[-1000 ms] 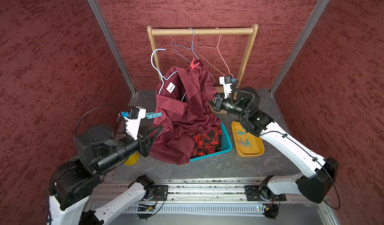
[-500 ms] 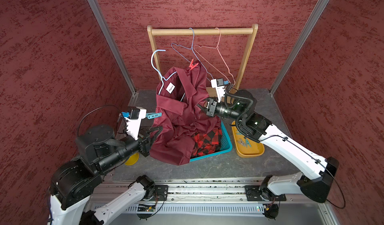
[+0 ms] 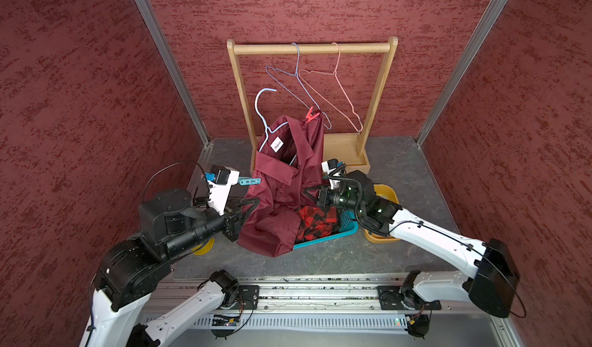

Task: Remove the clothespins securing long-sleeve shirts to the hanger
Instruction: Place the long-sleeve shirt at the bin.

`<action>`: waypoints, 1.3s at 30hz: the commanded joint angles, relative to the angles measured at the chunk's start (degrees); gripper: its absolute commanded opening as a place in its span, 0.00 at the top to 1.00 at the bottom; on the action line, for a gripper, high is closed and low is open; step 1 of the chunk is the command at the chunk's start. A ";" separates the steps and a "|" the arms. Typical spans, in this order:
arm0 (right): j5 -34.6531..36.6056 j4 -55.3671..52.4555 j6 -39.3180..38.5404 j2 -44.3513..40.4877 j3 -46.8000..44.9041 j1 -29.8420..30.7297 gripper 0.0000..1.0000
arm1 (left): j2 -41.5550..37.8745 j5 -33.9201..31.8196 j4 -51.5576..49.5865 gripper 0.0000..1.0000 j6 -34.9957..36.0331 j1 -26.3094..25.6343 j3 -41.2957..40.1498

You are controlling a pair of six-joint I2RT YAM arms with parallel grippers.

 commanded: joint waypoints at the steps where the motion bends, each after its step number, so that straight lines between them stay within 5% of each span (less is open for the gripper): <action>1: 4.44 4.06 1.99 0.49 -3.24 -1.33 1.00 | 0.64 3.60 5.17 1.00 1.30 -0.26 -2.83; 15: 9.25 9.23 5.50 7.21 -10.66 -4.37 0.98 | 2.35 4.25 16.25 1.00 3.74 -0.41 -15.71; 20: 10.90 6.92 4.74 4.18 -11.65 -4.83 0.76 | 3.26 3.80 20.94 1.00 3.73 -0.40 -20.55; 25: 13.21 -0.20 0.57 -4.34 -11.26 -4.74 0.34 | 5.19 4.00 22.96 1.00 5.06 -0.13 -22.37; 32: 14.65 -13.28 -8.45 -8.51 -4.78 -0.45 0.21 | 7.97 5.95 24.96 1.00 6.45 2.20 -23.03; 39: 11.23 -14.69 -11.73 -7.48 -3.46 6.22 0.11 | 11.11 9.31 25.66 1.00 7.87 5.18 -21.81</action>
